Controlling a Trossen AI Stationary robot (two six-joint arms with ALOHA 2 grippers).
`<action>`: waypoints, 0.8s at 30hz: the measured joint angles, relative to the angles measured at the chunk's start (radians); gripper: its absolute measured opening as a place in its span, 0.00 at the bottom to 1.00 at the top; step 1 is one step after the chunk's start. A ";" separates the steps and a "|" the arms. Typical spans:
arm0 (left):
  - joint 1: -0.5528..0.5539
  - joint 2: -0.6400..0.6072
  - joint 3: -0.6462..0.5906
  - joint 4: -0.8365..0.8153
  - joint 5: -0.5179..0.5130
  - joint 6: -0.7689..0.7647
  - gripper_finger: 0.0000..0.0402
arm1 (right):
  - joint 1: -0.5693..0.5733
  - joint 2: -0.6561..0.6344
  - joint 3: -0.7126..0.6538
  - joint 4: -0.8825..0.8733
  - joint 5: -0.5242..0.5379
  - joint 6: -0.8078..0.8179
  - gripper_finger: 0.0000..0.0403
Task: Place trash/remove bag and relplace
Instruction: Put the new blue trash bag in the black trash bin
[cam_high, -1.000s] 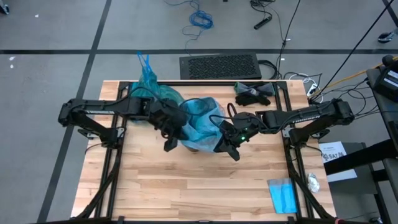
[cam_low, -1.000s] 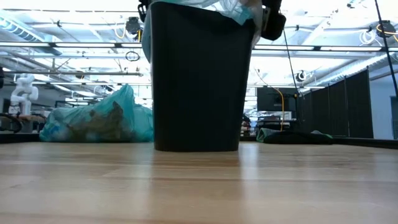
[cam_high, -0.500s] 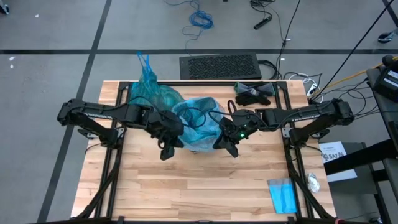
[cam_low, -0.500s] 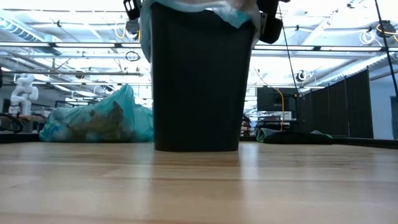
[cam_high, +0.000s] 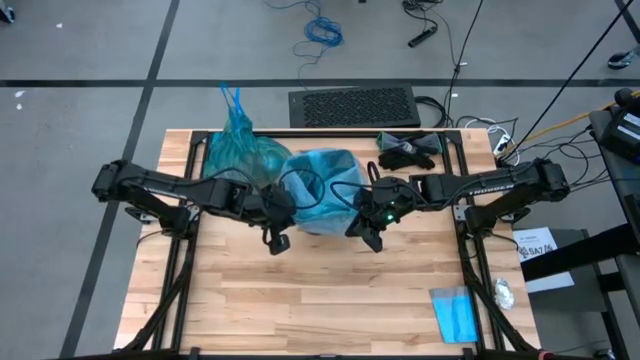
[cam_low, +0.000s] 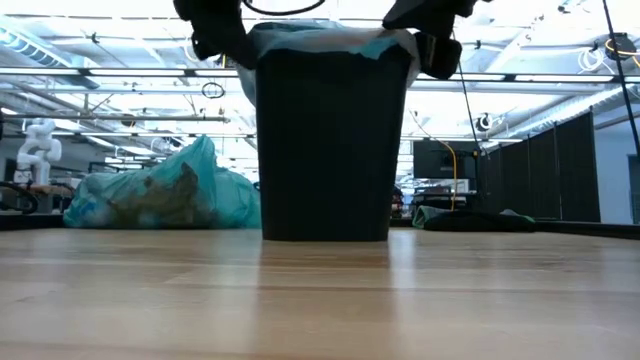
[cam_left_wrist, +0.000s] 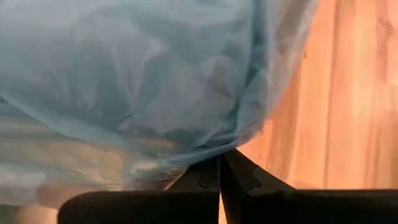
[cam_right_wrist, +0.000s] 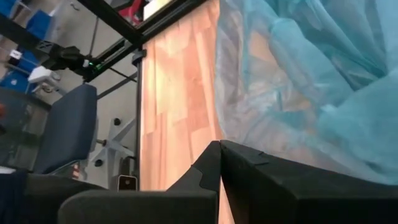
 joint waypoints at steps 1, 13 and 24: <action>0.003 0.000 -0.014 0.016 -0.009 -0.007 0.00 | -0.003 0.000 0.000 -0.005 0.001 -0.001 0.00; 0.058 0.000 -0.120 0.160 -0.063 -0.041 0.00 | 0.004 -0.189 -0.001 -0.109 0.184 0.002 0.00; 0.149 0.000 -0.120 0.164 -0.070 0.035 0.00 | -0.143 -0.314 -0.107 -0.158 0.339 0.019 0.00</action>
